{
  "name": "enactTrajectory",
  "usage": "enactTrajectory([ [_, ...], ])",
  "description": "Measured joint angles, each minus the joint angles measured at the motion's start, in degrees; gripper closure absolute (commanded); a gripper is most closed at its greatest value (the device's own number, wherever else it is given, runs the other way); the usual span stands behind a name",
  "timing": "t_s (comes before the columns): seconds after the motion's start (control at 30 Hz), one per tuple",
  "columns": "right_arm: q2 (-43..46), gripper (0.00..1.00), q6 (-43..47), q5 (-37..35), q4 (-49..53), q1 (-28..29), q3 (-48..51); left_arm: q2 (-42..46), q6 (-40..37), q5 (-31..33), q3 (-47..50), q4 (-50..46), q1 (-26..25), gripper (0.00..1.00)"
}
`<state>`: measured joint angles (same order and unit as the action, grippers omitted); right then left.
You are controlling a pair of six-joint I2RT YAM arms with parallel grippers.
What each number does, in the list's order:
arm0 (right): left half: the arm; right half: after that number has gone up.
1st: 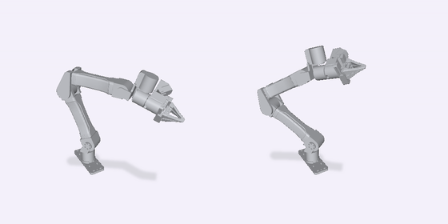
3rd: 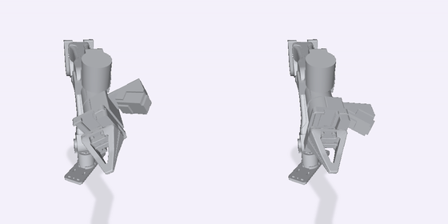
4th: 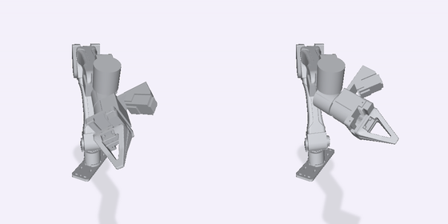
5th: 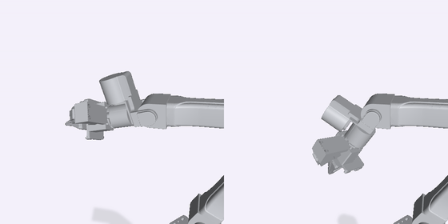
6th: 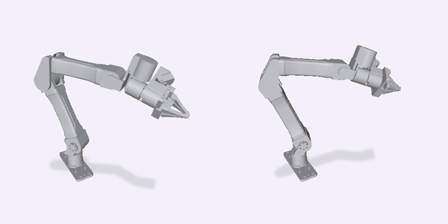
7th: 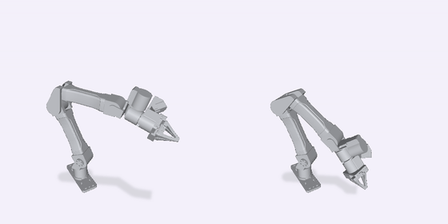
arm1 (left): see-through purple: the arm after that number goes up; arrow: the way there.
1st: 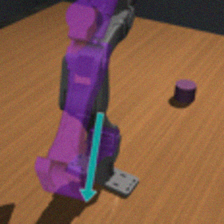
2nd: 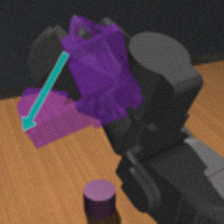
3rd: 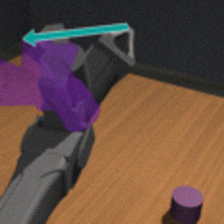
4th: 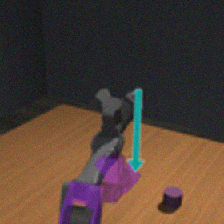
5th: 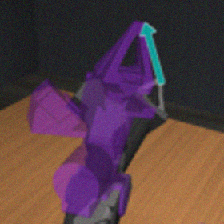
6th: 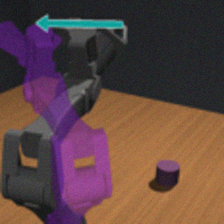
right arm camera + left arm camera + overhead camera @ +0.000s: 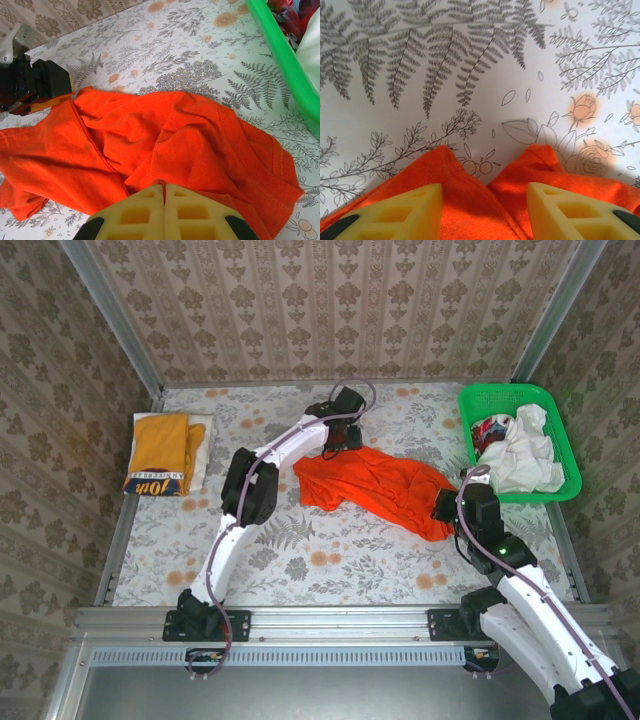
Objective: Fold and stack the t-shirts
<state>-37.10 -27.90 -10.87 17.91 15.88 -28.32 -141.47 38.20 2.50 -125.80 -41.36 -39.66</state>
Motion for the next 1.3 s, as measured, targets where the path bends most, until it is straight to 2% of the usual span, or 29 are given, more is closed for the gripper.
enactTrajectory([
  [0.1, 0.0, 1.0, 0.0, 0.0, -0.04, 0.0, 0.0, -0.35, 0.68, -0.22, 0.0, -0.28, 0.0, 0.63],
  [0.33, 0.0, 1.0, 0.0, 0.0, -0.15, 0.0, 0.0, -0.35, 1.38, -0.63, -0.09, -0.66, 0.0, 0.98],
  [0.37, 0.0, 1.0, 0.0, 0.0, -0.15, 0.0, 0.0, -0.35, 1.29, -0.61, -0.07, -0.63, 0.0, 1.0],
  [0.53, -0.09, 1.0, 0.0, 0.0, -0.72, 0.0, 0.0, 1.05, 1.22, -0.22, 2.86, 0.68, 0.0, 1.0],
  [0.7, -1.88, 1.0, 1.11, -0.07, -1.33, -0.15, -1.22, 6.84, 0.98, 1.68, 9.53, 2.99, 0.17, 1.0],
  [1.13, -6.47, 1.0, 14.93, -5.75, -2.01, -0.63, -25.81, 40.96, -3.04, 13.42, 30.62, 15.19, 4.11, 1.0],
  [1.3, -5.46, 1.0, 19.74, -7.37, -2.32, -0.63, -34.64, 53.18, -6.45, 18.32, 35.28, 17.31, 5.99, 1.0],
])
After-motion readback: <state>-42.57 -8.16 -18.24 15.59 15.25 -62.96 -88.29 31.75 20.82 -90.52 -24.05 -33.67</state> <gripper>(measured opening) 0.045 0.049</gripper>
